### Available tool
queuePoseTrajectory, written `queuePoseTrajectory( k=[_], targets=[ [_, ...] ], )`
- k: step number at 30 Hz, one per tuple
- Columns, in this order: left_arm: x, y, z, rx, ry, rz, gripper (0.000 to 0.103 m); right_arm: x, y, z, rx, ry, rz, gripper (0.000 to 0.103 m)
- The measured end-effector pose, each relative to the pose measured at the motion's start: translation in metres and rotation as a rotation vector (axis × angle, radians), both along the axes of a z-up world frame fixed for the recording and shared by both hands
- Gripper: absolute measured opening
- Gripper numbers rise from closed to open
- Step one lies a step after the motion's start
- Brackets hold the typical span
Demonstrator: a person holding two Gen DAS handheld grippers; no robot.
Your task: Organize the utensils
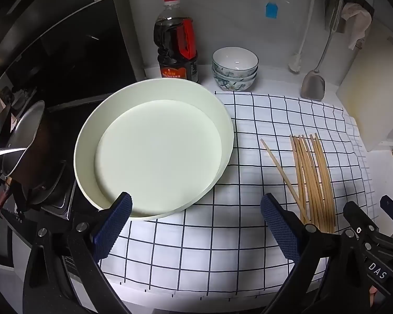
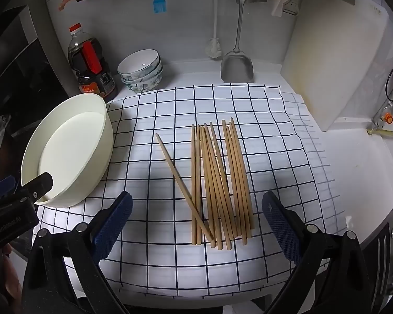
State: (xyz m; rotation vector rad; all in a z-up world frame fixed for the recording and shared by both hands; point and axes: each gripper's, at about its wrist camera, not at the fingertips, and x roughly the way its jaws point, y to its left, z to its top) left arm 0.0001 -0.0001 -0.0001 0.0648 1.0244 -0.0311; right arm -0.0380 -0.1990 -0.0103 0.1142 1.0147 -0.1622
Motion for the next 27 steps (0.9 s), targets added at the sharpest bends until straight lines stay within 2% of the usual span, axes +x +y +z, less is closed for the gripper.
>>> queuePoseTrajectory(
  k=[27],
  targets=[
    [-0.0015,0.0003,-0.0003,-0.006,-0.001,-0.004,0.097,-0.0028,0.0001,0.0022,0.011,0.002,0.001,0.095]
  ],
)
